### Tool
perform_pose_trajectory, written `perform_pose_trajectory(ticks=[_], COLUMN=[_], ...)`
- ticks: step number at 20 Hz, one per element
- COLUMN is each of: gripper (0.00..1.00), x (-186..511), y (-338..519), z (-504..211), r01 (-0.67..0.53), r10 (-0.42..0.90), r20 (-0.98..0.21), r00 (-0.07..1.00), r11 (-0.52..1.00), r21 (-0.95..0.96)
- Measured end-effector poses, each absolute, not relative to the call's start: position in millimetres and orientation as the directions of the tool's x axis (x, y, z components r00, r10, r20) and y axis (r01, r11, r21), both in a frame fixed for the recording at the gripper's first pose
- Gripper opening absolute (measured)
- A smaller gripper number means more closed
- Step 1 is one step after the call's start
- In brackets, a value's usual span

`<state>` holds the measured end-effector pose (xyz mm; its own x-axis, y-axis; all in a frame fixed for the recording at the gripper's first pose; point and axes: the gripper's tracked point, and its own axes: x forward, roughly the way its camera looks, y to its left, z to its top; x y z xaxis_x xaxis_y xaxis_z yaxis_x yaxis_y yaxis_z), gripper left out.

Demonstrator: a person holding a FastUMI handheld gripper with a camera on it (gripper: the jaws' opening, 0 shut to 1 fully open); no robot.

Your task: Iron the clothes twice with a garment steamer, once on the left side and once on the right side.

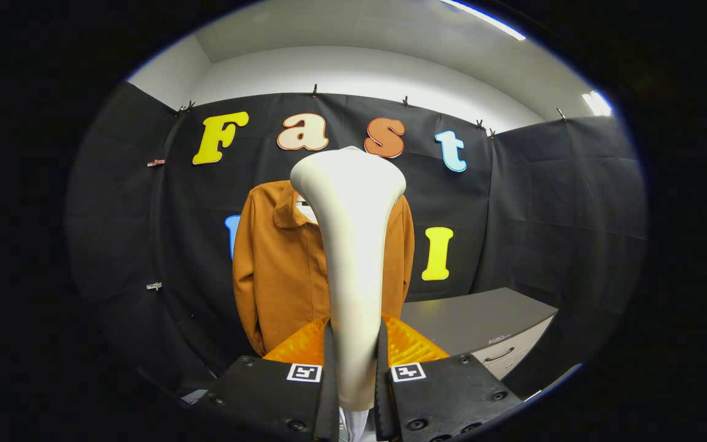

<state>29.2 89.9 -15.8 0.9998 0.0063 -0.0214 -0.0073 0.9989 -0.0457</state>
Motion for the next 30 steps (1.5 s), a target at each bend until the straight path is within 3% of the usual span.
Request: perform_pose_trajectory(ticks=[30], gripper=[0.26], x=[30.1], y=[83.2], z=[-22.0], r01=[-0.005], r10=[0.004], r20=[-0.033], r00=[0.999], r11=[0.999], r21=[-0.040])
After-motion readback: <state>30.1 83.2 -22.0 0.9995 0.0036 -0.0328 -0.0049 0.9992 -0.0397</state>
